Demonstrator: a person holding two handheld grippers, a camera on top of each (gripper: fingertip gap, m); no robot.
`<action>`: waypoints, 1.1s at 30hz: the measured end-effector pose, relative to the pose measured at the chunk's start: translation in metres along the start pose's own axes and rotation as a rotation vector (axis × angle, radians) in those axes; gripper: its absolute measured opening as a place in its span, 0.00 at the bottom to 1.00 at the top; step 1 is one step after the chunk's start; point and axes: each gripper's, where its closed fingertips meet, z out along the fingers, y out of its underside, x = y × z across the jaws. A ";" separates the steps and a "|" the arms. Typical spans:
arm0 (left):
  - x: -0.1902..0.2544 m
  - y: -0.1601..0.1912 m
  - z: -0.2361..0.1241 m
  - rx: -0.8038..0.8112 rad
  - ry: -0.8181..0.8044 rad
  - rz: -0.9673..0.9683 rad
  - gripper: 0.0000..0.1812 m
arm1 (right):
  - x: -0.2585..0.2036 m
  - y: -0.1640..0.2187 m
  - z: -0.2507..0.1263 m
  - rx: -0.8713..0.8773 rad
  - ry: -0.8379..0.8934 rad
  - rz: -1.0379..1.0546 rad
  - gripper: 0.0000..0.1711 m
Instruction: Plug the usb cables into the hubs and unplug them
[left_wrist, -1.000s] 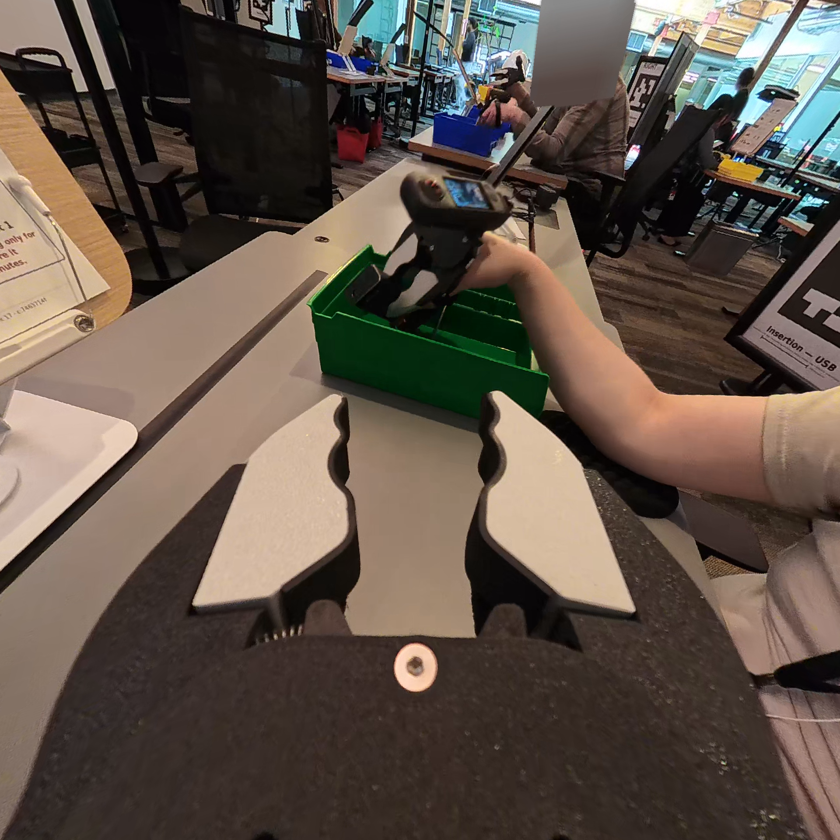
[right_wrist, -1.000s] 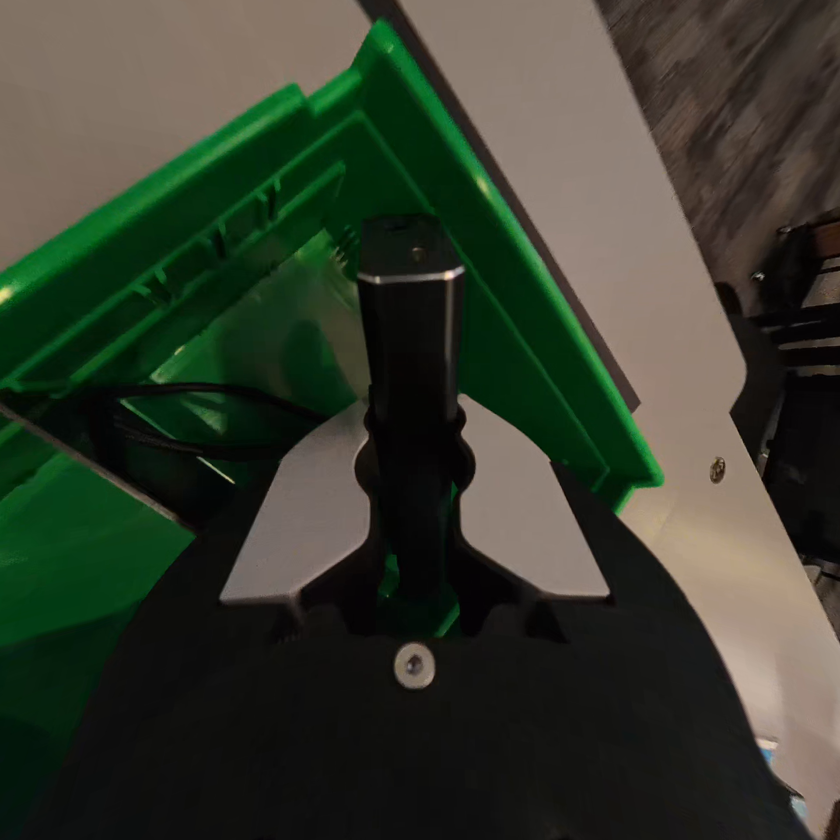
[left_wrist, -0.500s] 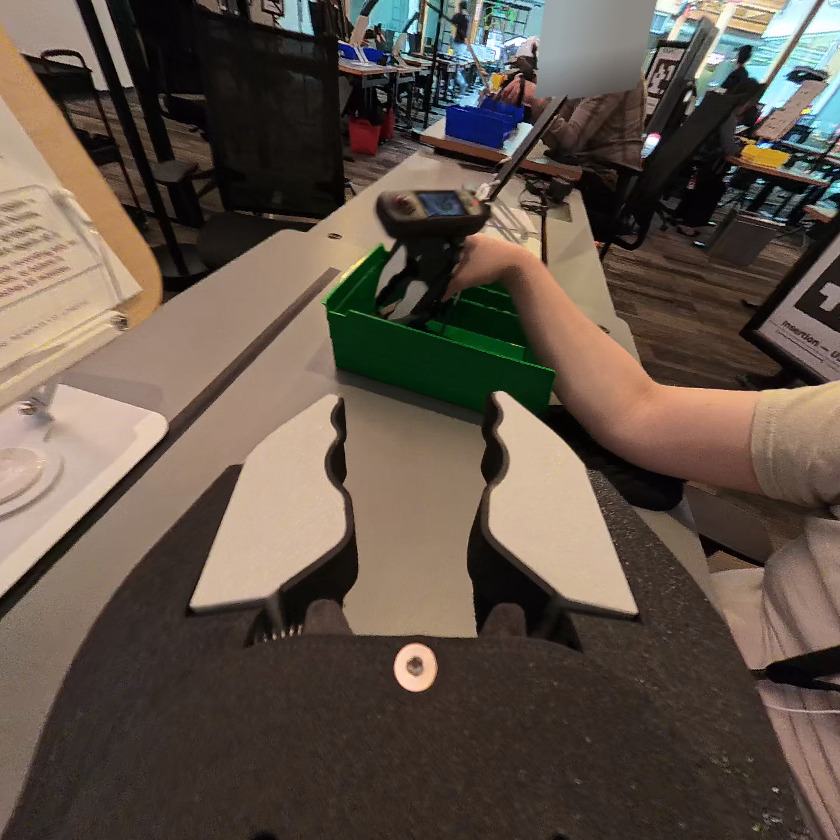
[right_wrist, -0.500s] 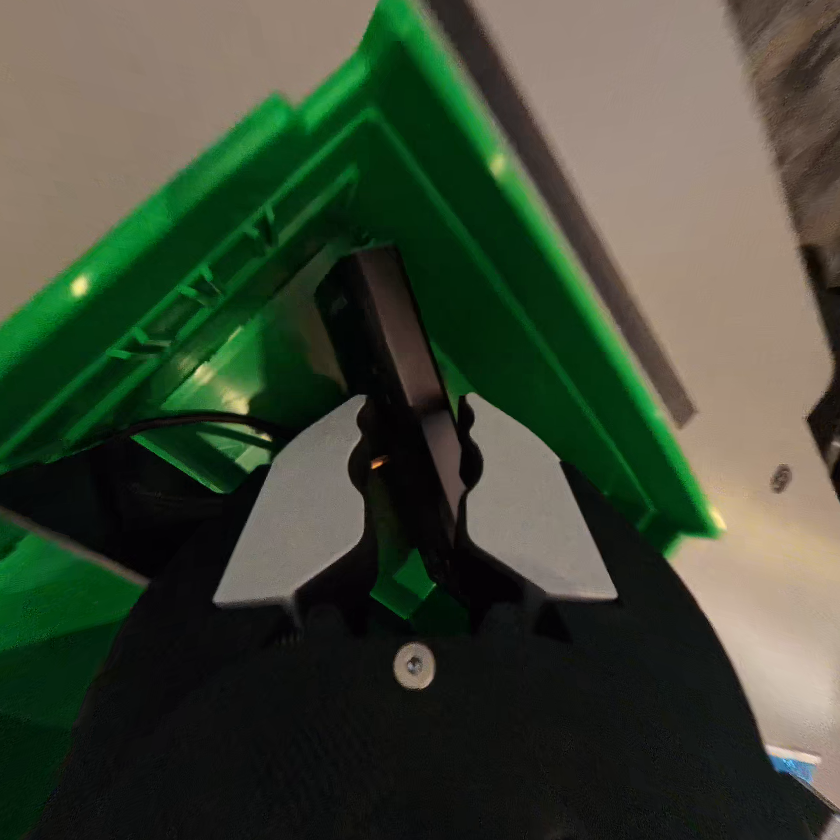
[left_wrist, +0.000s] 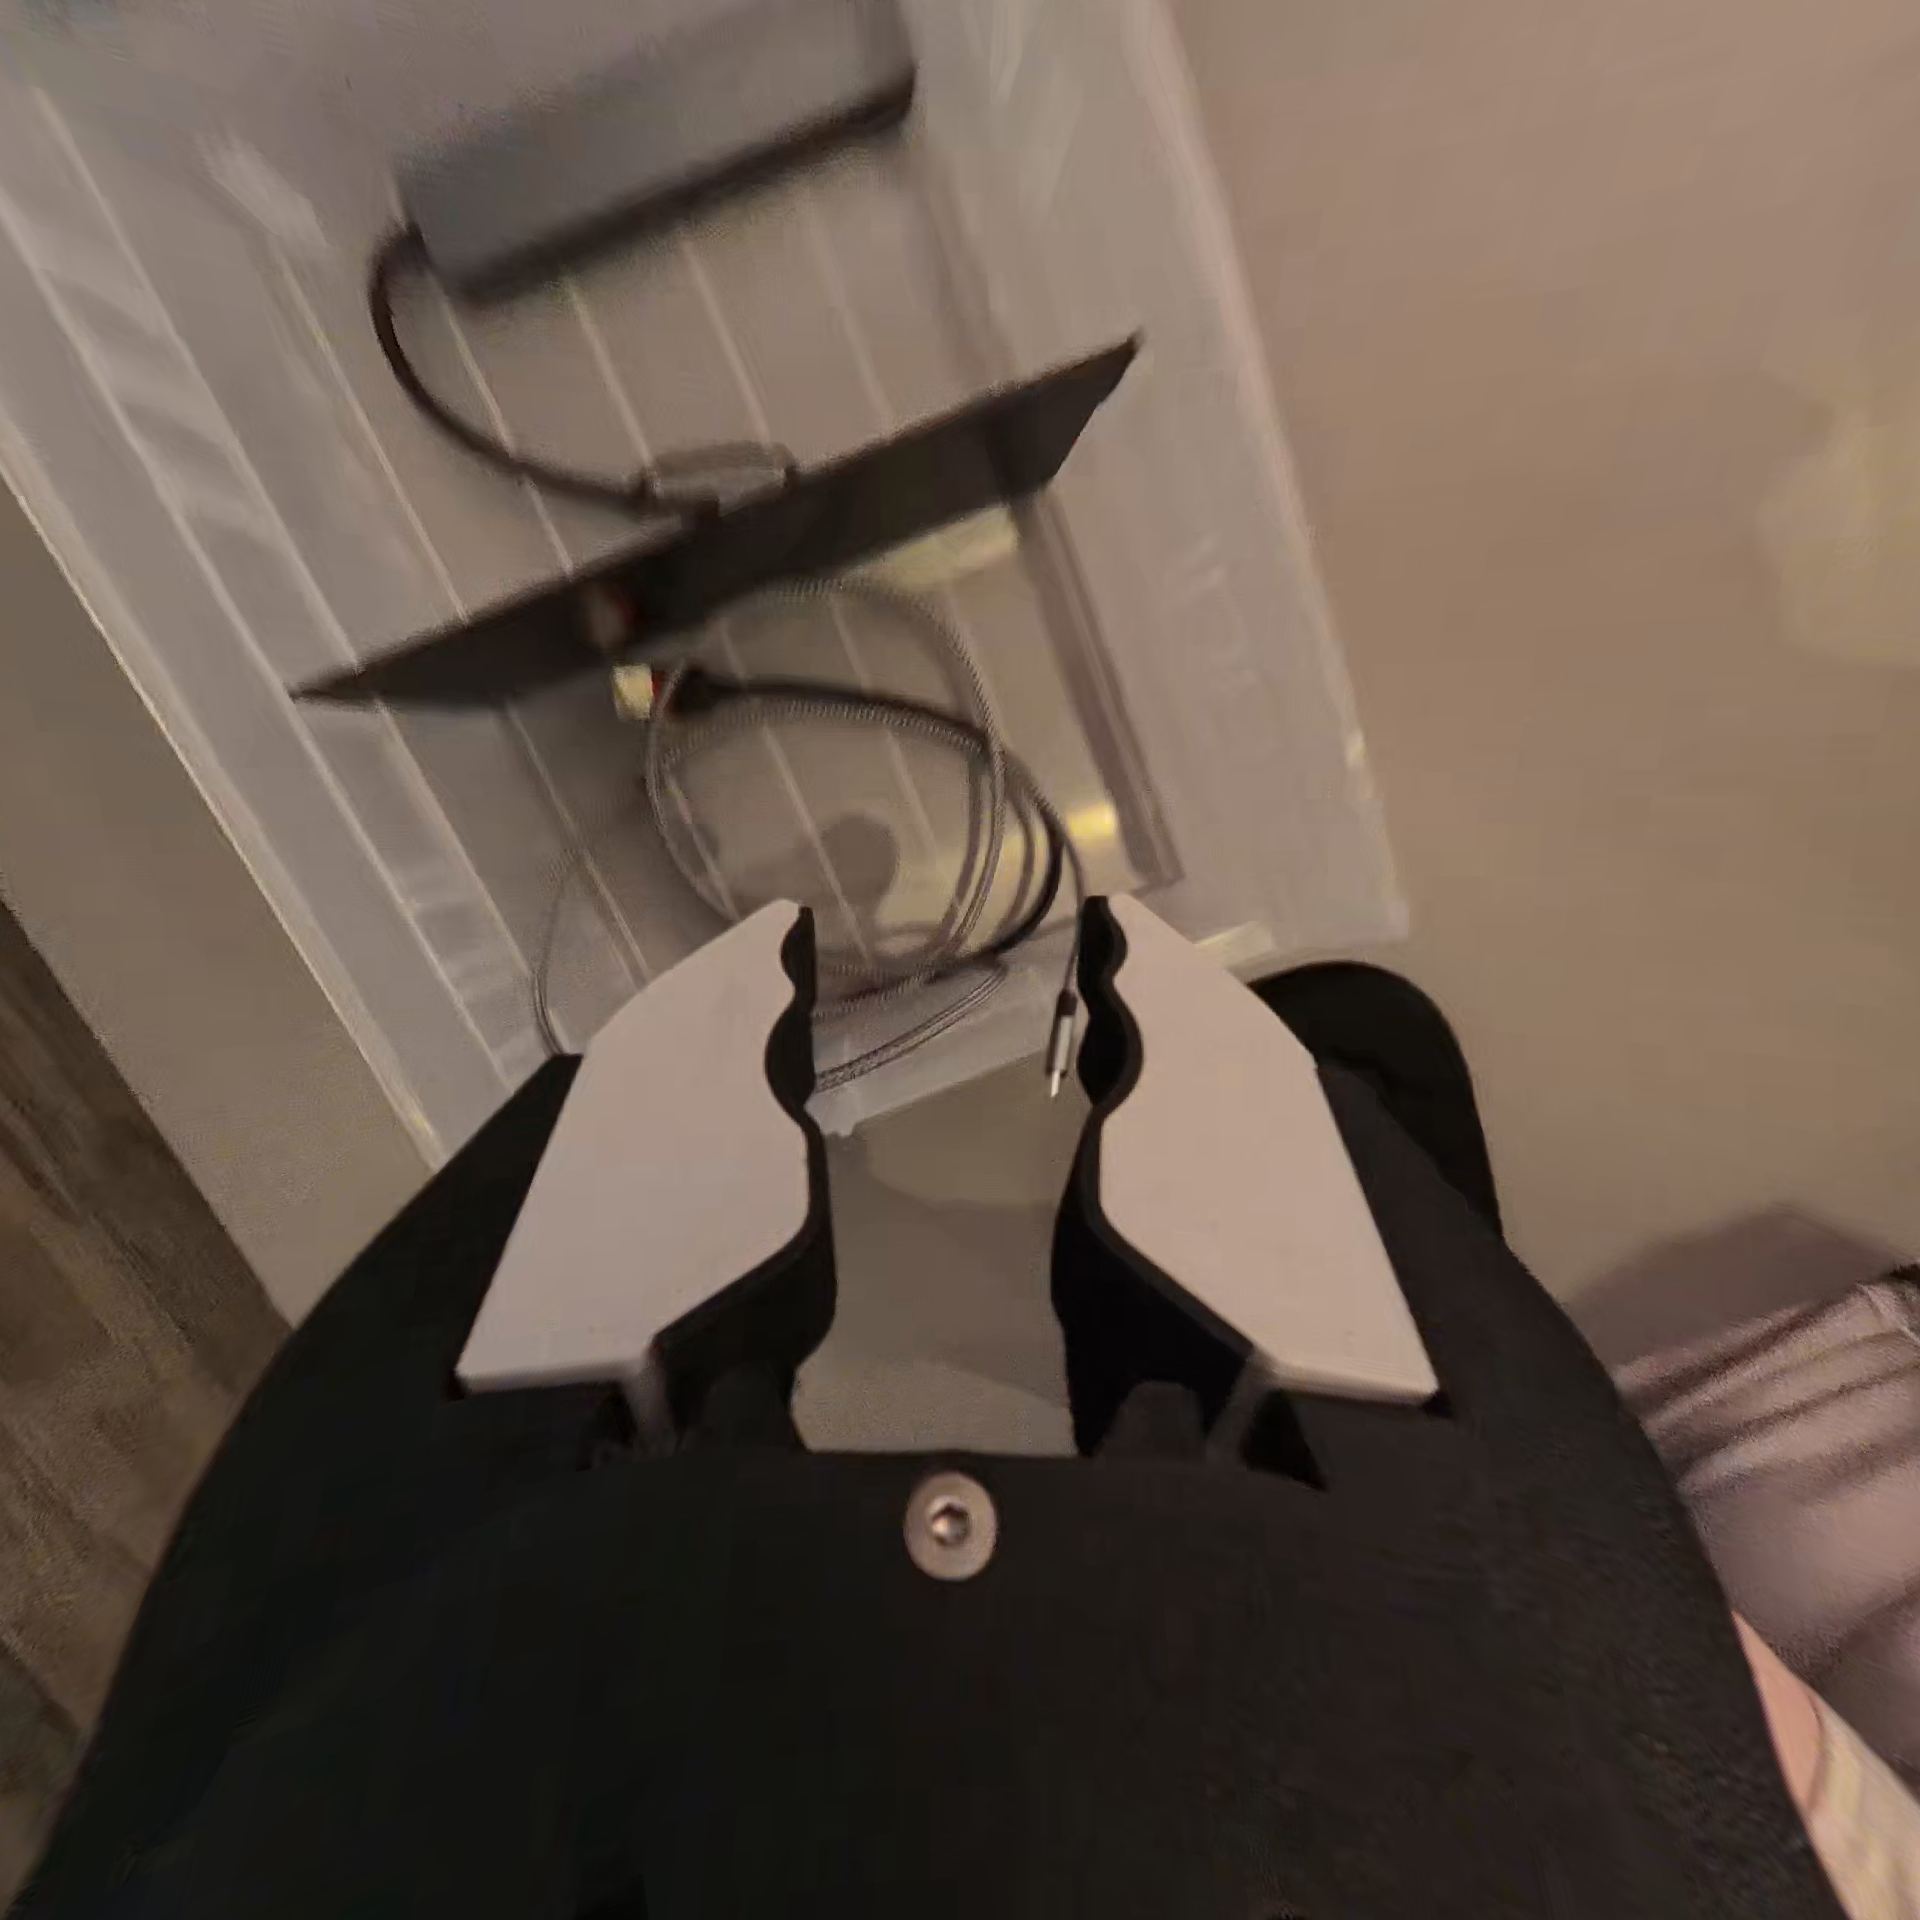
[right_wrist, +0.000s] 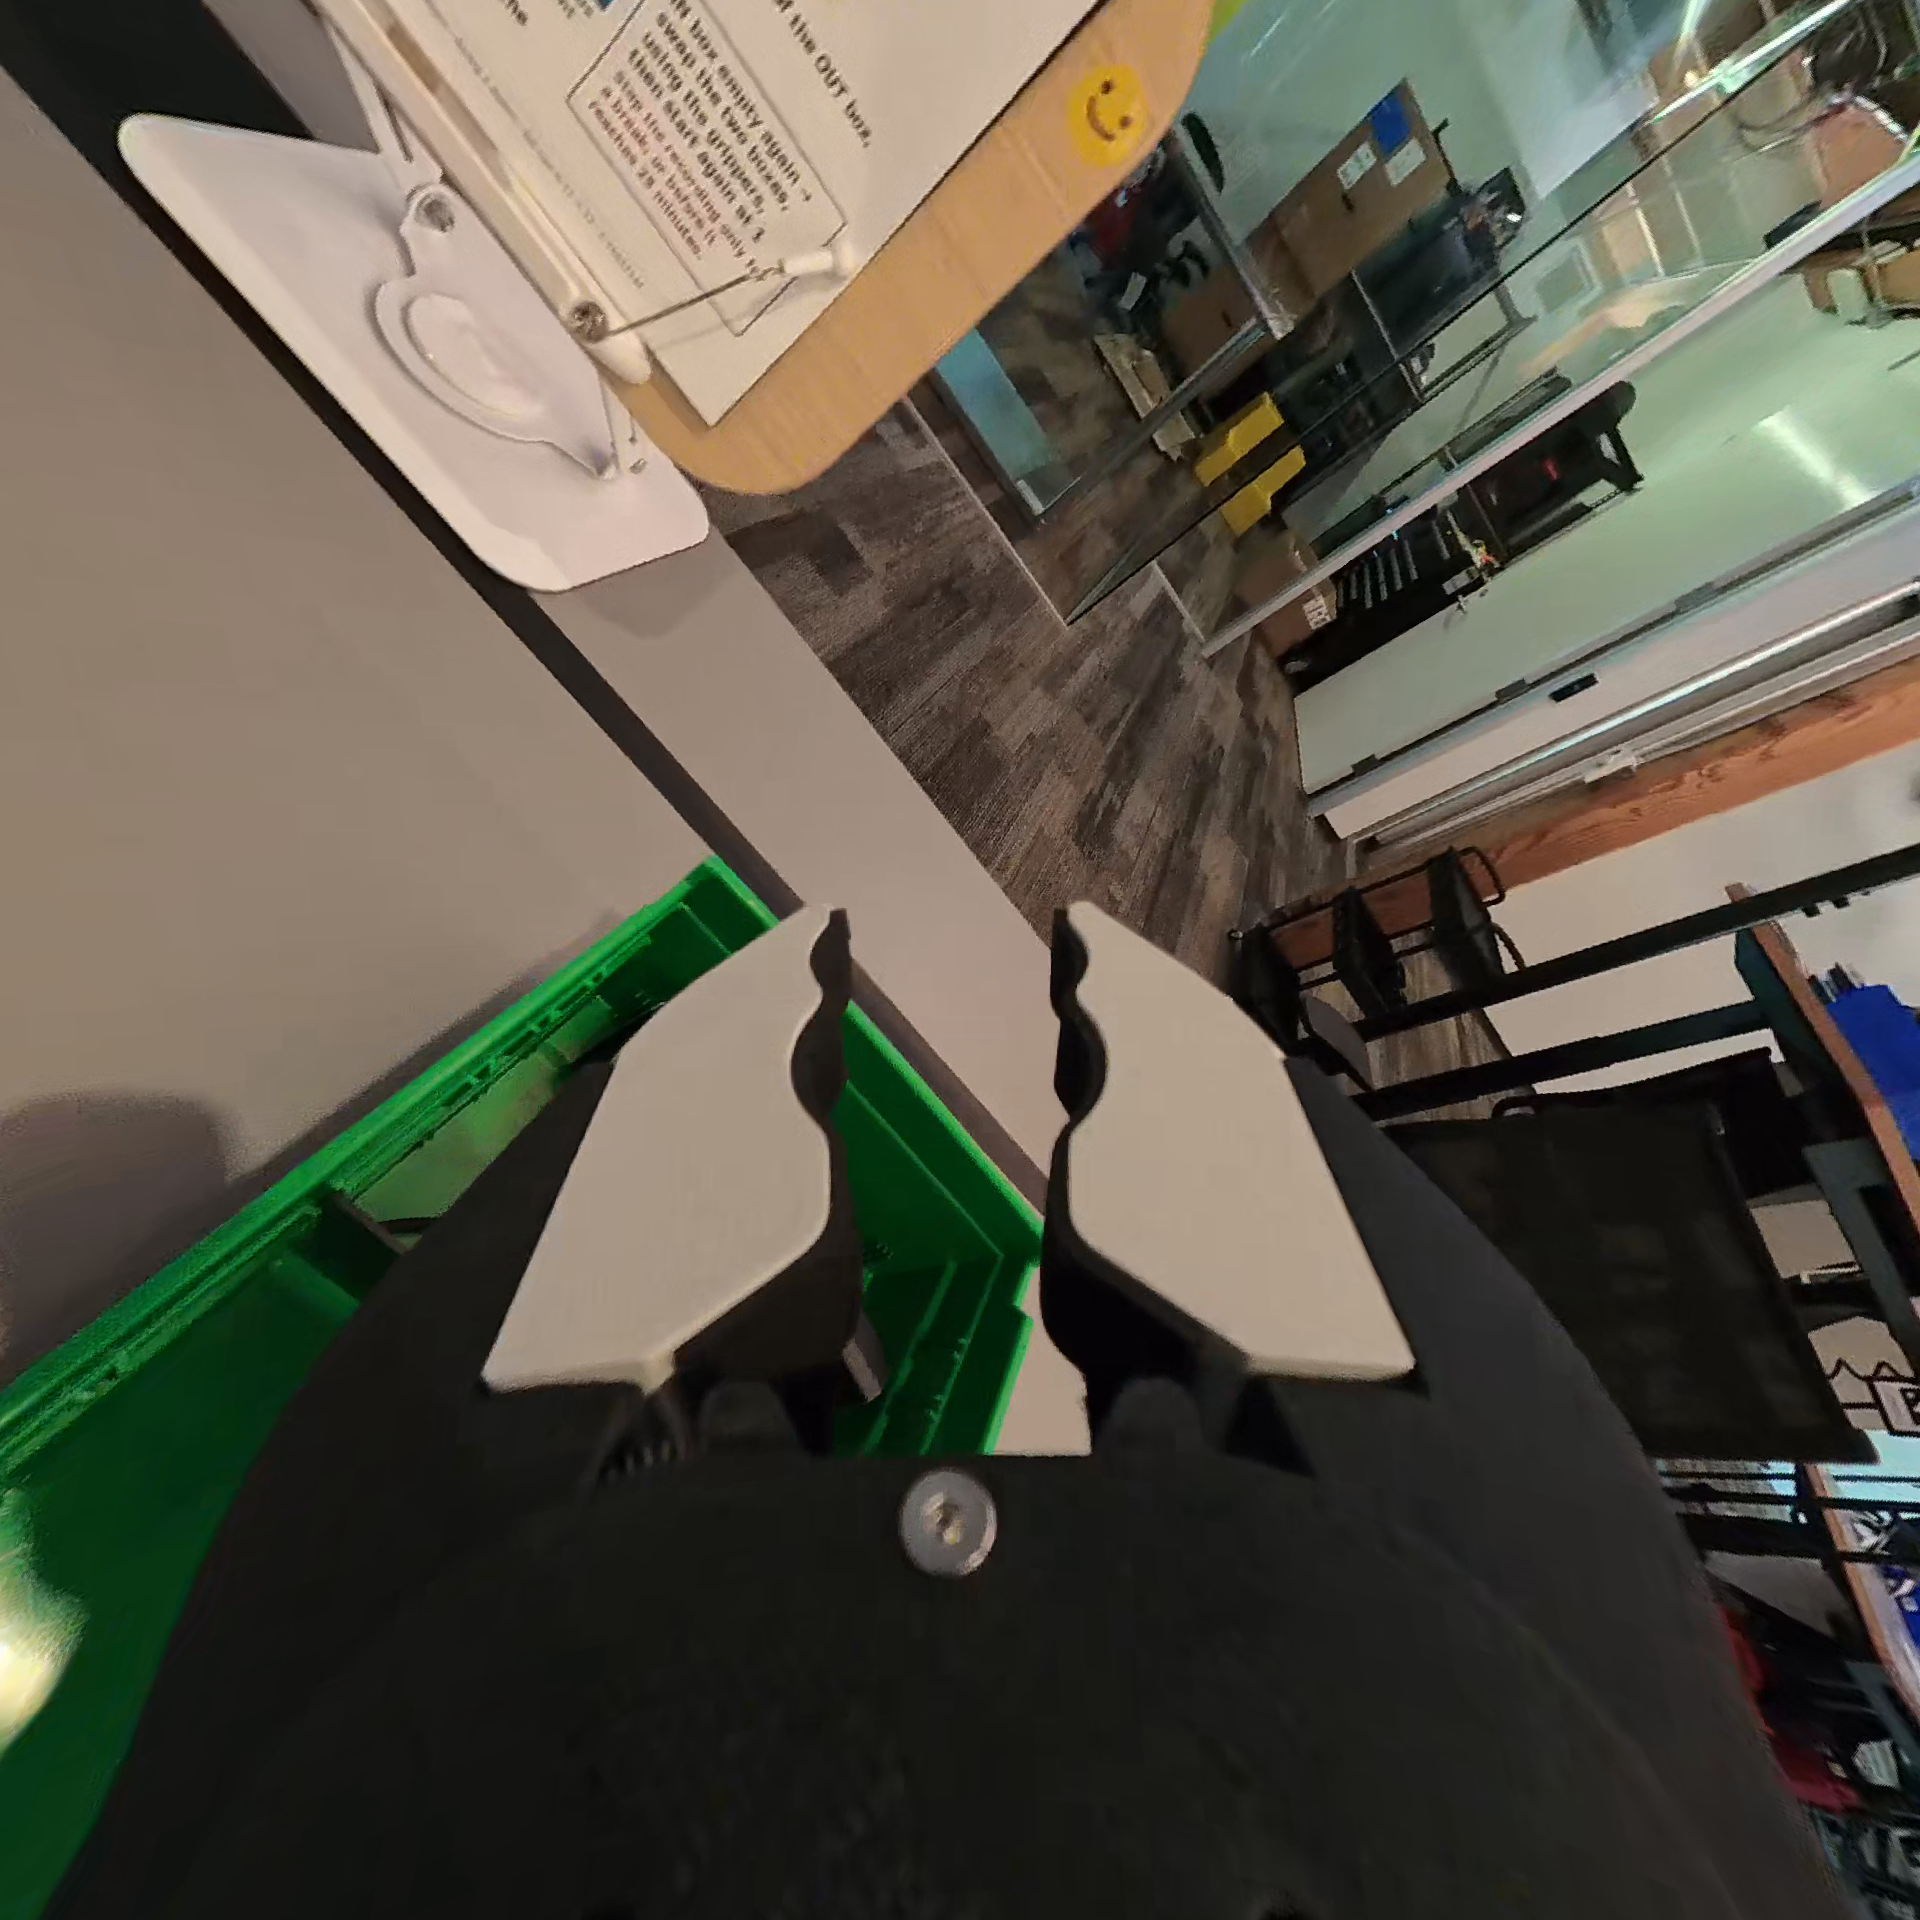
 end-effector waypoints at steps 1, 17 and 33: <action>-0.008 0.006 0.007 -0.048 0.005 -0.044 0.25 | -0.005 0.001 0.003 -0.014 -0.015 -0.011 0.22; -0.024 0.040 -0.002 -0.106 -0.006 -0.455 0.27 | -0.029 0.014 0.018 -0.112 -0.106 -0.076 0.23; -0.014 0.032 0.018 -0.175 0.136 -0.395 0.02 | -0.034 0.027 0.019 -0.160 -0.141 -0.088 0.22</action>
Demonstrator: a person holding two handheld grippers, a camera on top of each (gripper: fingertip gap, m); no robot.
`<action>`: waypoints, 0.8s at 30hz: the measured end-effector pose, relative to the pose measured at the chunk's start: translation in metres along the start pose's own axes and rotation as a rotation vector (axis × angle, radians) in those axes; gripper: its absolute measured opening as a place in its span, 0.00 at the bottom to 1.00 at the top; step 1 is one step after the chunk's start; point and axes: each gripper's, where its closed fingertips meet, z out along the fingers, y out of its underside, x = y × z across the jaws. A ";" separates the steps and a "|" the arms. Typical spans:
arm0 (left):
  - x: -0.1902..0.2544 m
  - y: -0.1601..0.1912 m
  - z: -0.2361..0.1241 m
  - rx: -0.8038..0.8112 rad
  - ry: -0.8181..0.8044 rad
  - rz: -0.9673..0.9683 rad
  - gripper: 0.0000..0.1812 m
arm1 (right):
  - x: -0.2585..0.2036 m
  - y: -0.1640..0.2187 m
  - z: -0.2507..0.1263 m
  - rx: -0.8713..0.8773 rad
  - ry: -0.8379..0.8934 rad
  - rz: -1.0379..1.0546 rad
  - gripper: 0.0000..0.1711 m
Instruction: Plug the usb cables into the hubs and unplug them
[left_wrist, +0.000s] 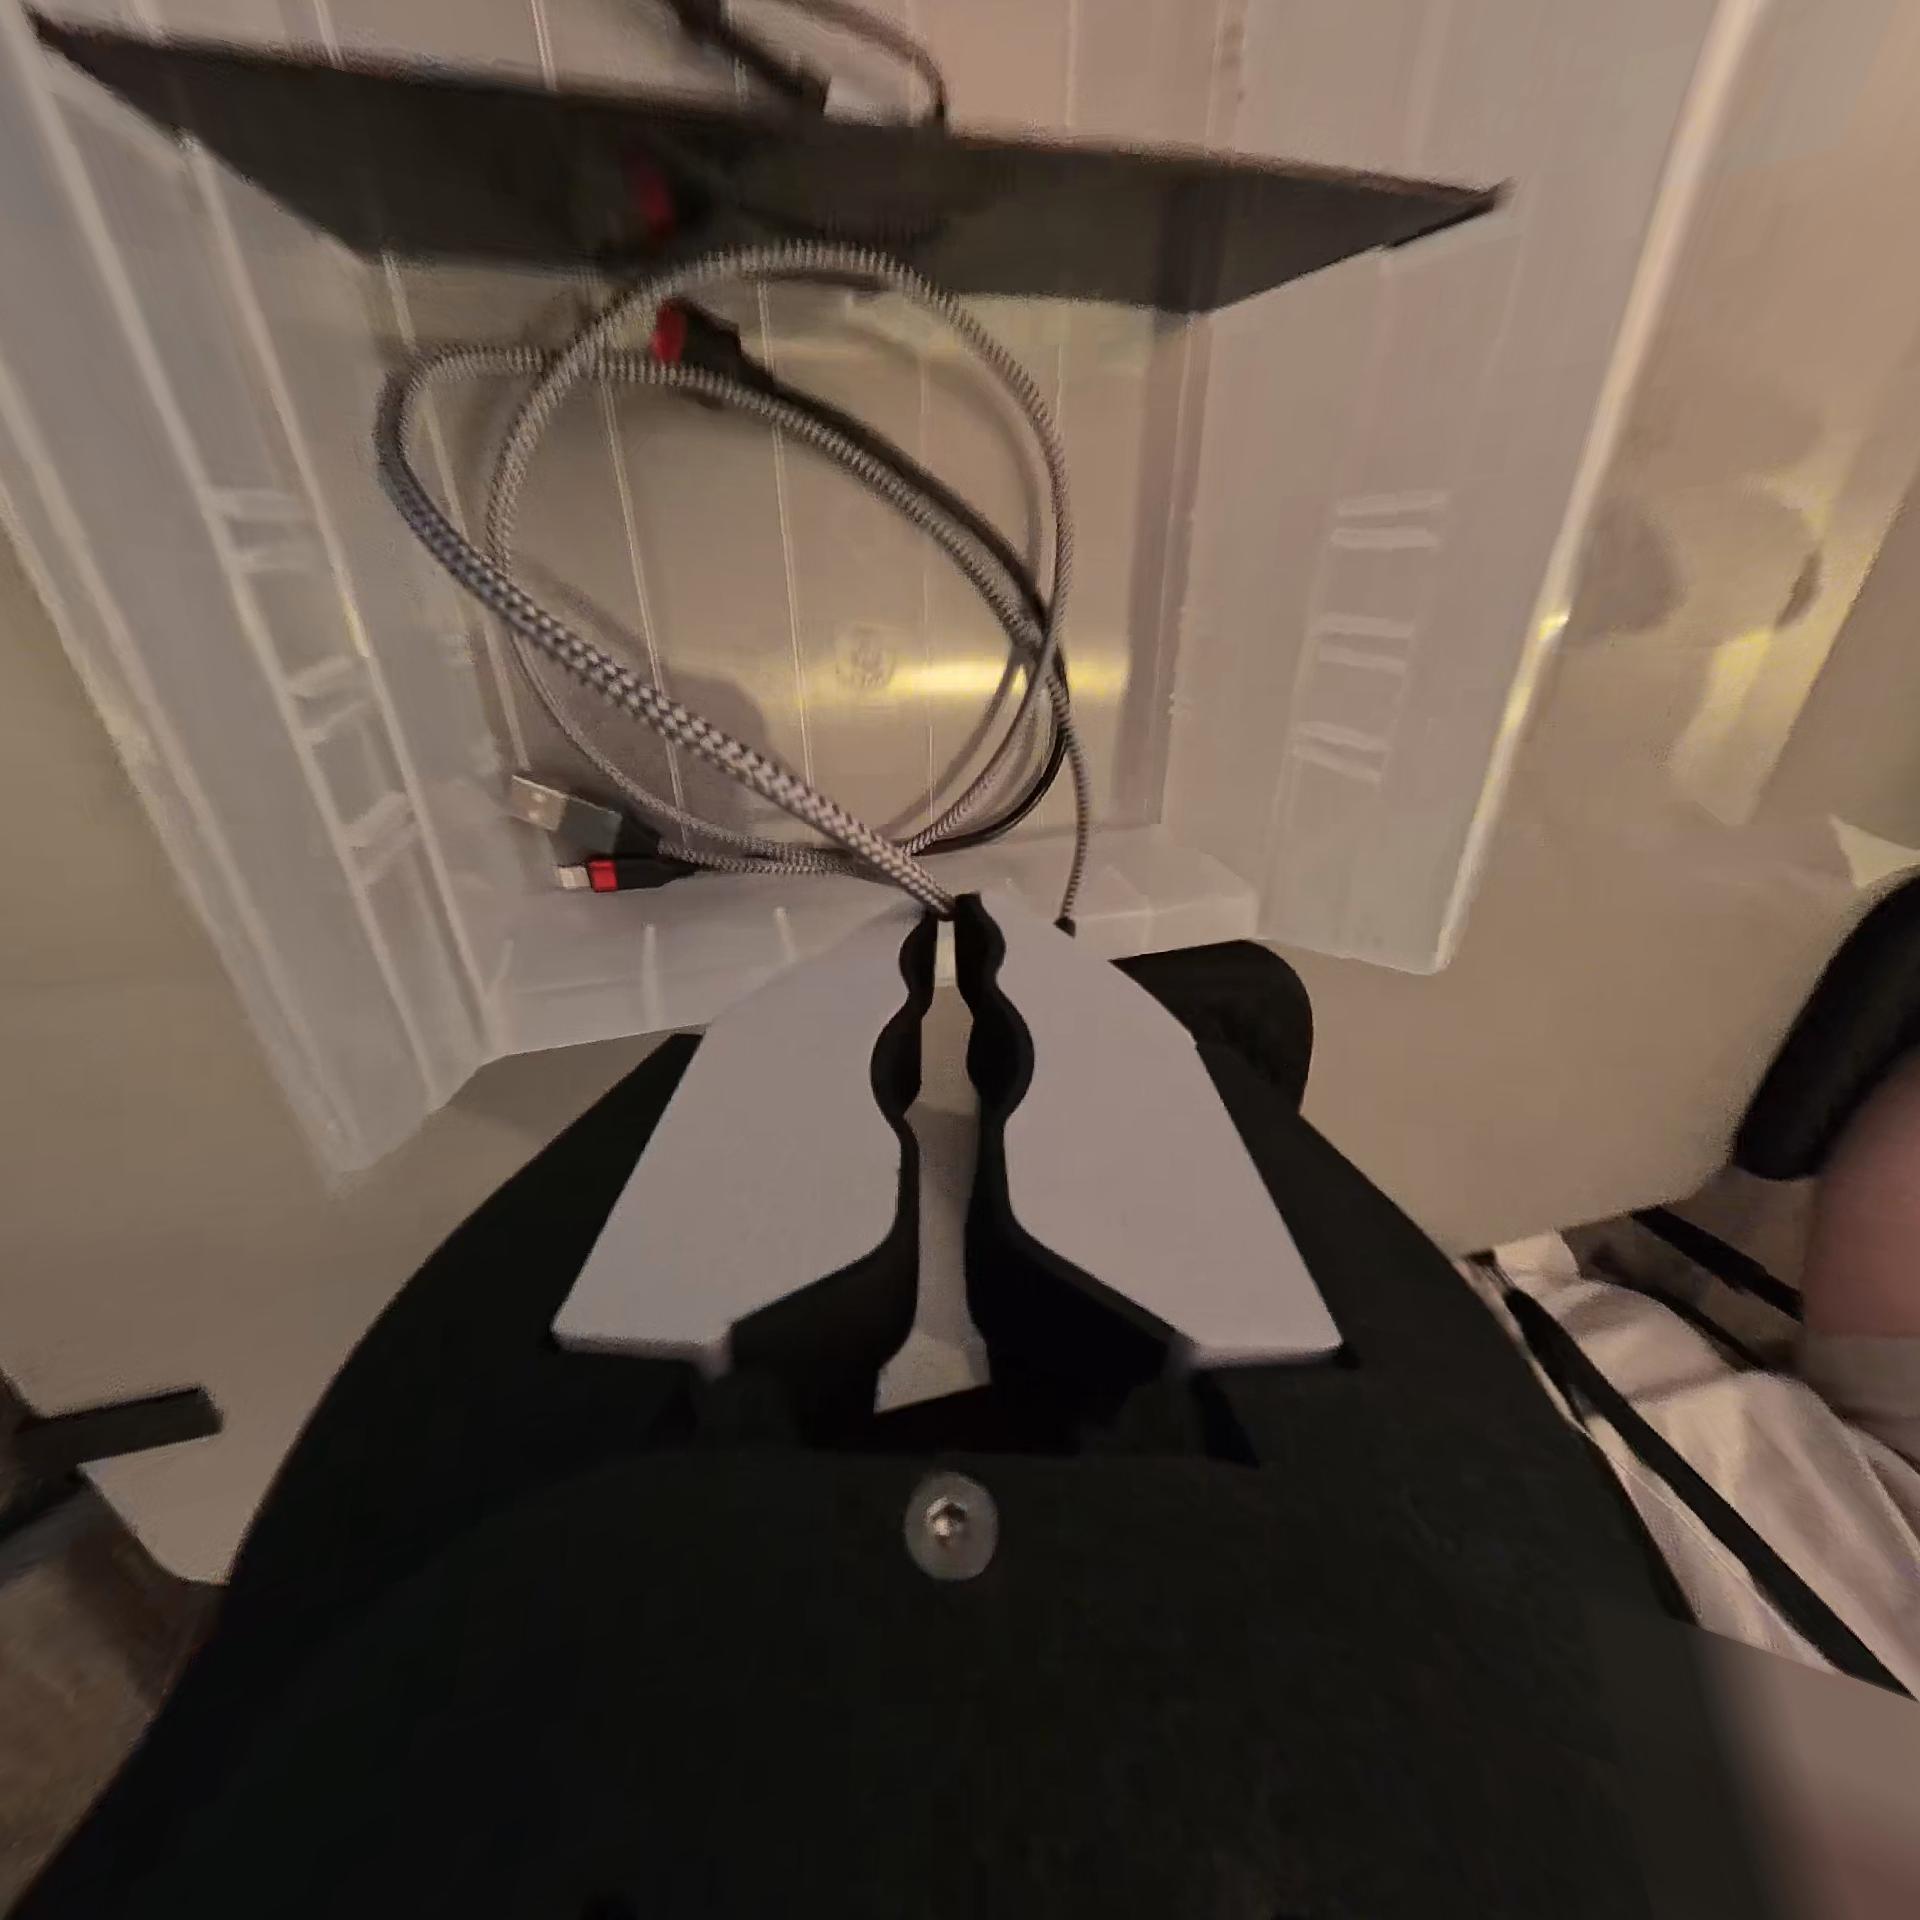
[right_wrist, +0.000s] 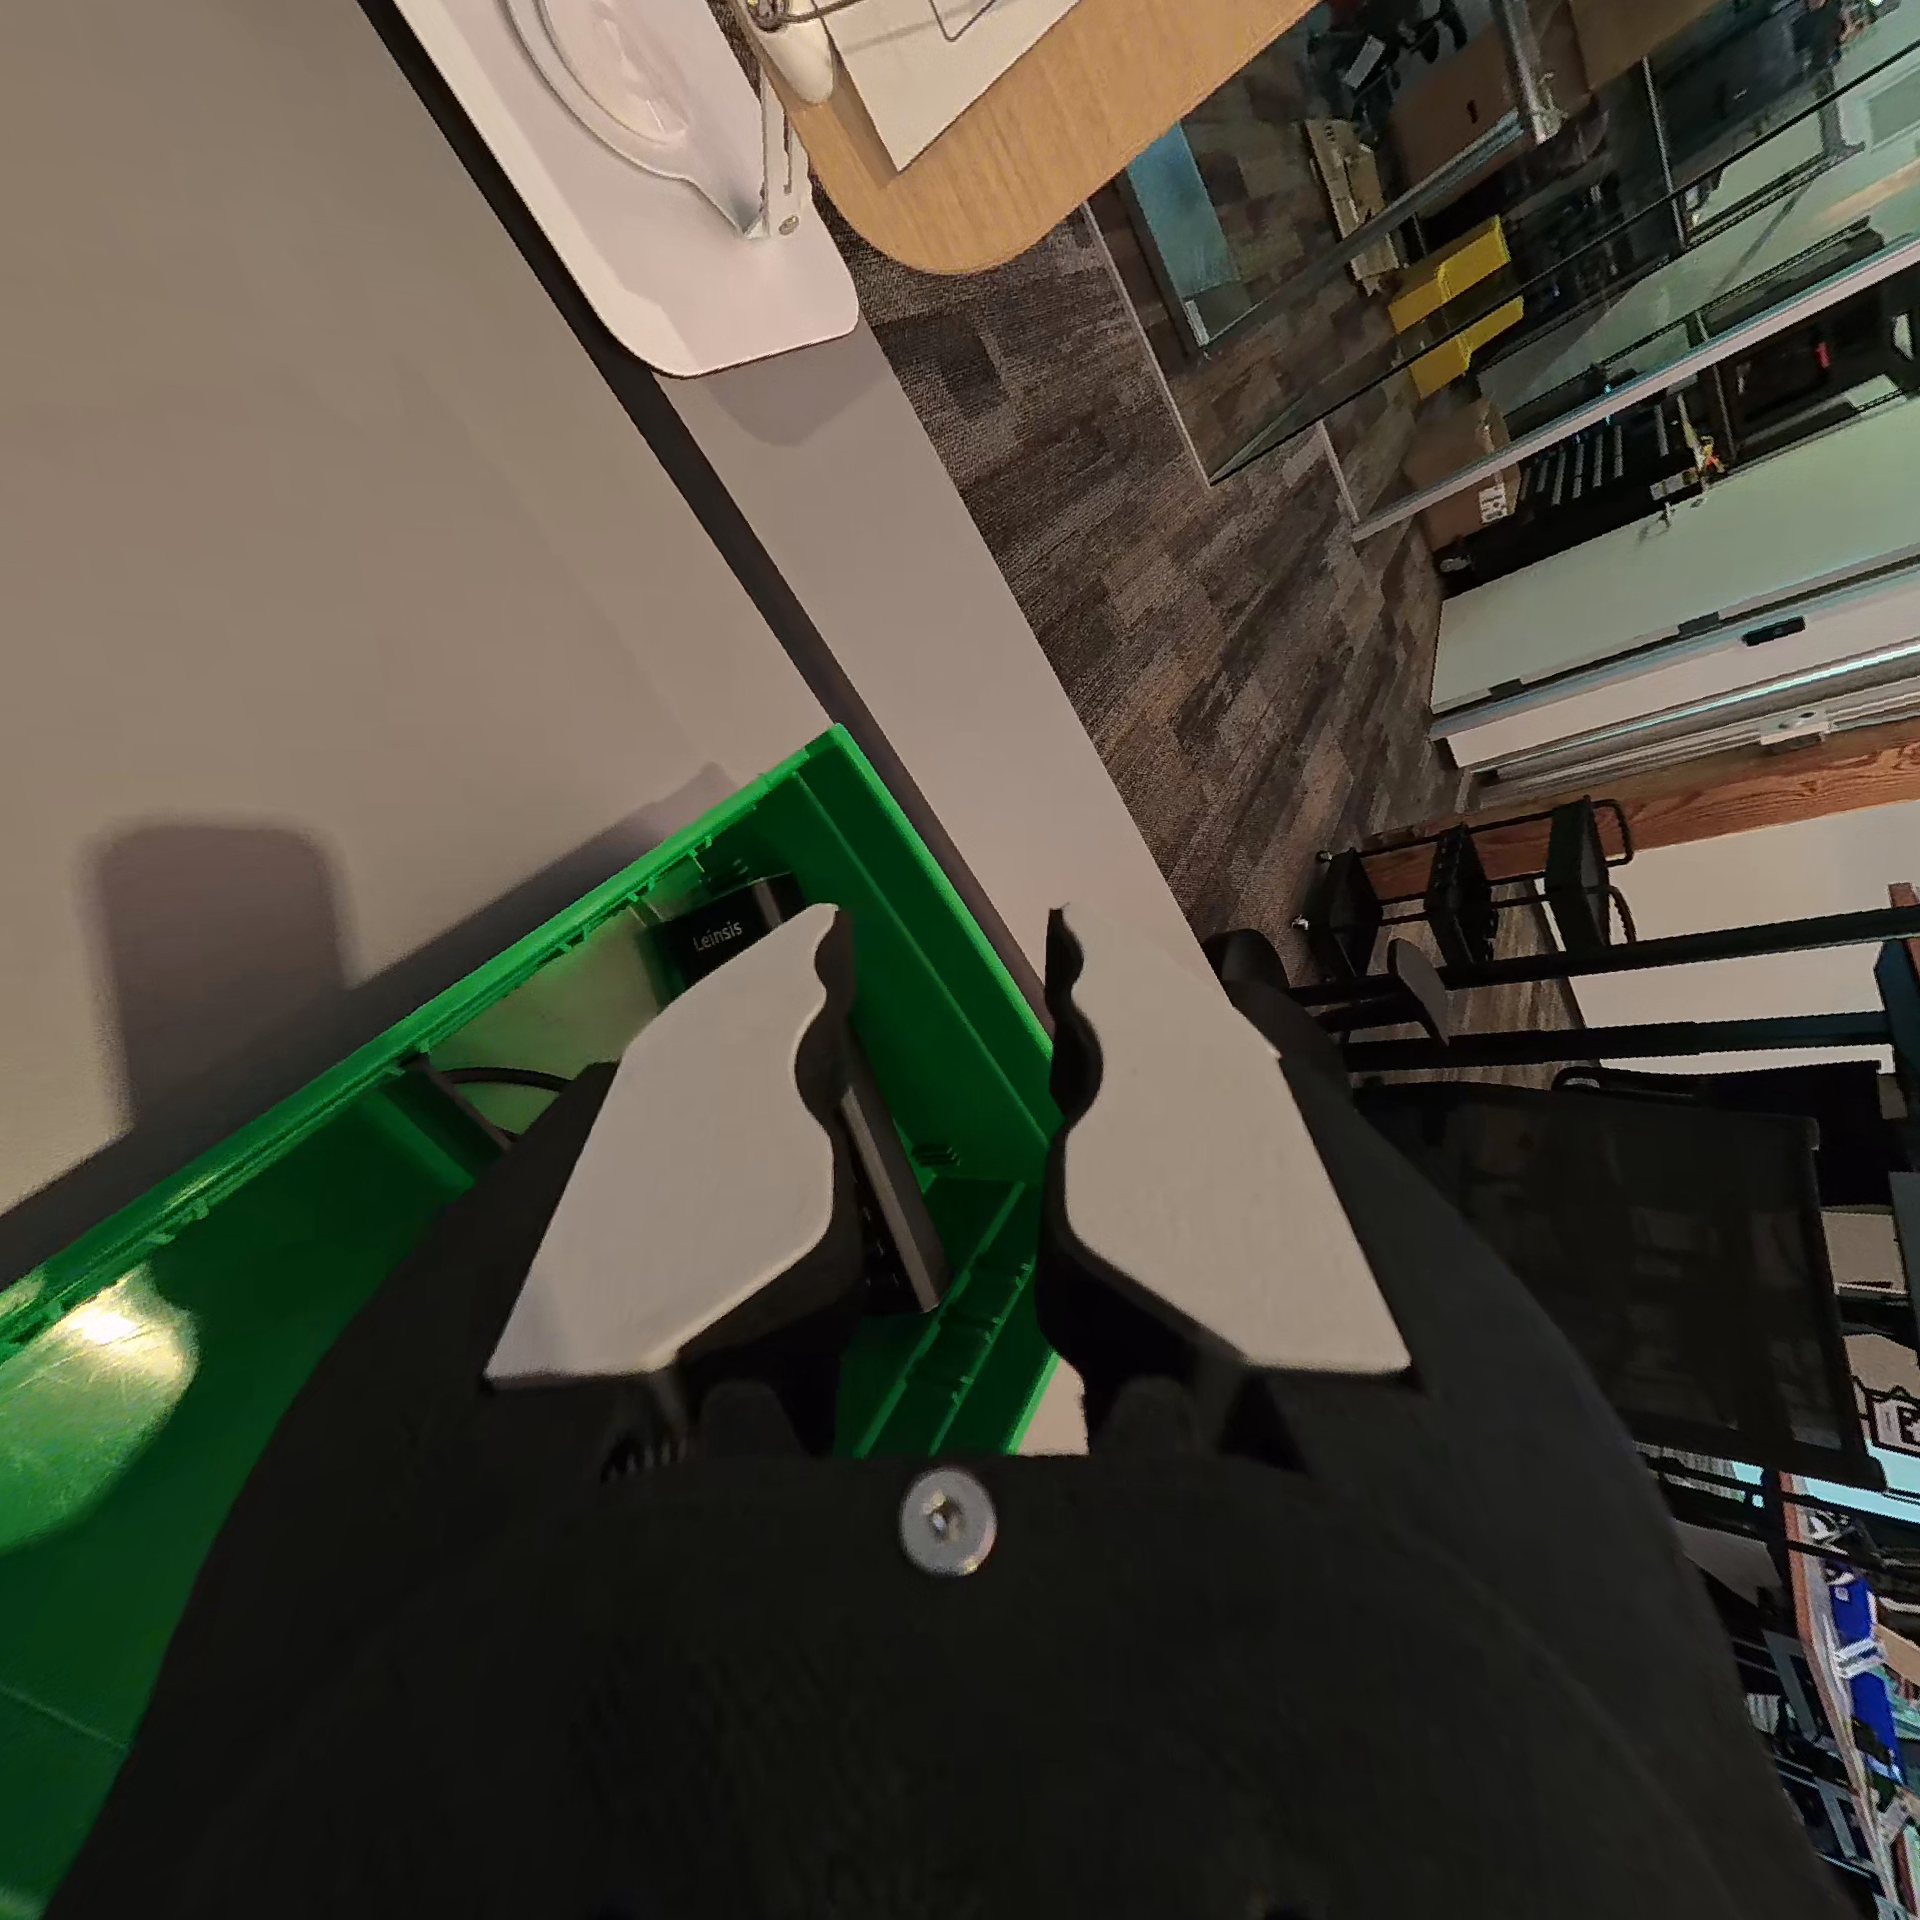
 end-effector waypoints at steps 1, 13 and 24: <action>0.004 -0.004 -0.009 0.050 -0.020 0.024 0.02 | -0.001 0.000 0.000 -0.002 0.000 -0.005 0.21; 0.057 -0.014 -0.077 0.411 -0.303 0.294 0.01 | -0.014 -0.022 0.000 0.029 -0.019 -0.083 0.21; 0.017 0.001 -0.016 0.096 0.115 -0.167 0.21 | -0.011 -0.010 0.001 0.006 -0.021 -0.052 0.21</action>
